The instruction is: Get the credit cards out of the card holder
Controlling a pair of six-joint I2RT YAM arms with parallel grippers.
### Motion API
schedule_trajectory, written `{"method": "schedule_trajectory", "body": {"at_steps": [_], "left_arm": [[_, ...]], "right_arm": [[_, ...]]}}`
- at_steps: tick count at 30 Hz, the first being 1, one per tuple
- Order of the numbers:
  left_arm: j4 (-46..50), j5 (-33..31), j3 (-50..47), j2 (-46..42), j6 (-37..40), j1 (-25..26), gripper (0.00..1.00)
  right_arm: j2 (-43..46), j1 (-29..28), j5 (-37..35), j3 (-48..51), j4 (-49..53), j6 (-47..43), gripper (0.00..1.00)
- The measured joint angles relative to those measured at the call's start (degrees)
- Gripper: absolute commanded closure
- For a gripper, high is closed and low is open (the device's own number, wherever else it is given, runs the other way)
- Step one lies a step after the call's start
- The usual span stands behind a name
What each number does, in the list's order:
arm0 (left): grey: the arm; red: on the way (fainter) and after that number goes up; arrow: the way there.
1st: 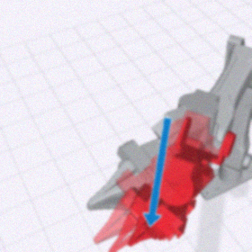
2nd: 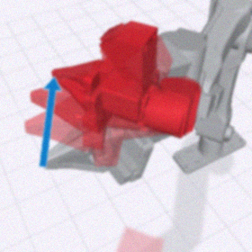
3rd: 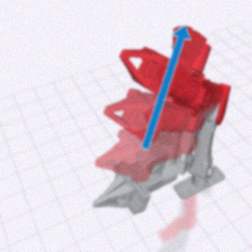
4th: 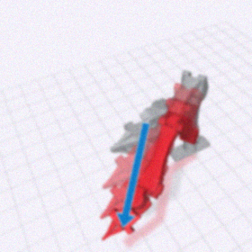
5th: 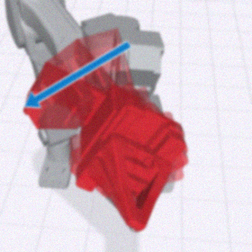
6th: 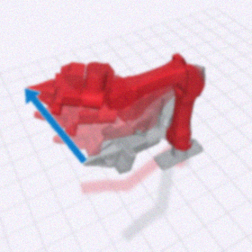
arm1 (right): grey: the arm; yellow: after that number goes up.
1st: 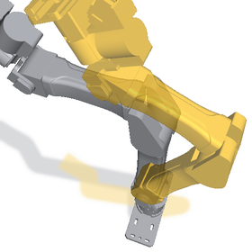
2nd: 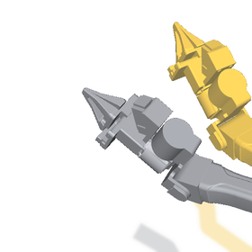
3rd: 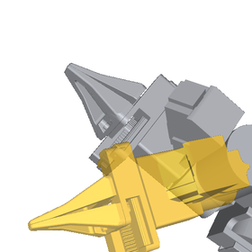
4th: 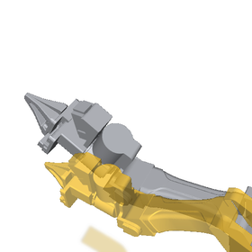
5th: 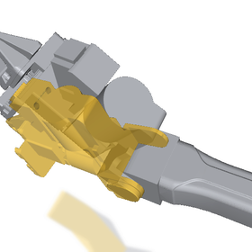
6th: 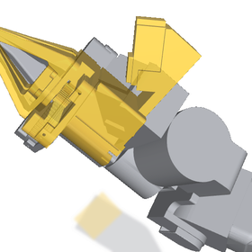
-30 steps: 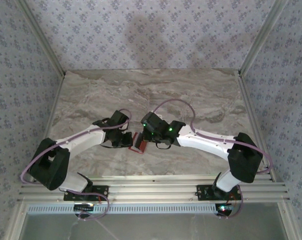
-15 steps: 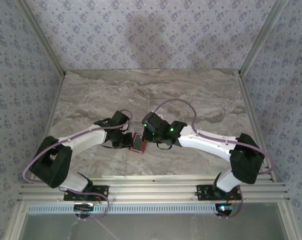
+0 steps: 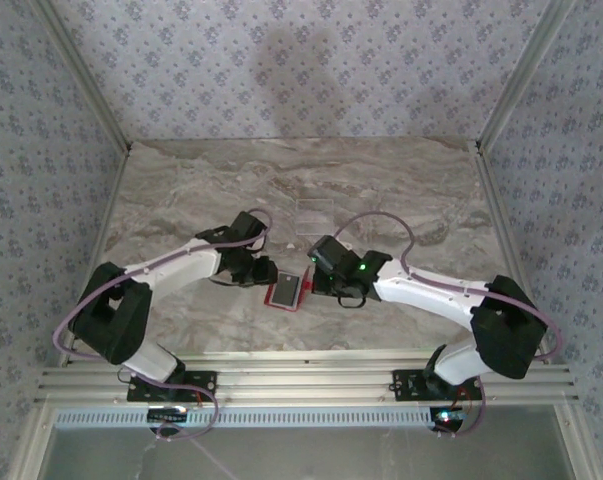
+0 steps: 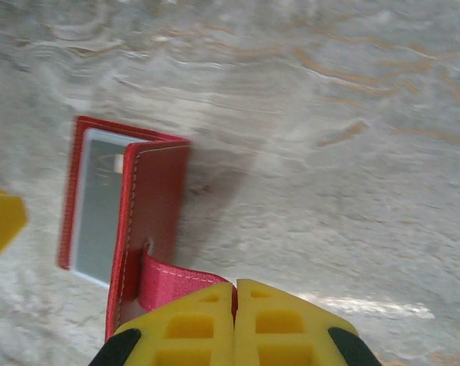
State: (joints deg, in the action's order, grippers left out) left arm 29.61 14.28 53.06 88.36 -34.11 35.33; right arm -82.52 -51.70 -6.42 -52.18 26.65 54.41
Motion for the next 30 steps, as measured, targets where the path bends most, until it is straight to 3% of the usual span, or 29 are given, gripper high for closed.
{"method": "schedule_trajectory", "body": {"at_steps": [15, 19, 22, 25, 30], "left_arm": [[0.2, 0.04, 3.98, 9.22, -0.04, 4.83, 0.65], [0.15, 0.02, 4.26, 9.38, -0.07, 5.64, 0.65], [0.17, 0.0, 4.44, 9.38, -0.07, 5.97, 0.65], [0.24, 0.0, 4.72, 9.38, -0.17, 6.01, 0.65], [0.24, 0.02, 6.45, 9.35, -0.96, 6.38, 0.69]], "right_arm": [[0.68, 9.18, 2.71, 5.03, 0.09, -8.26, 0.97], [-1.14, 10.03, 2.75, 4.96, 0.92, -11.41, 0.89], [-2.21, 10.12, 2.25, 3.89, 3.26, -13.0, 0.76], [-2.38, 10.08, 0.68, 1.36, 6.75, -14.29, 0.69], [-2.23, 8.81, -2.05, -3.58, 12.02, -15.08, 0.67]]}}
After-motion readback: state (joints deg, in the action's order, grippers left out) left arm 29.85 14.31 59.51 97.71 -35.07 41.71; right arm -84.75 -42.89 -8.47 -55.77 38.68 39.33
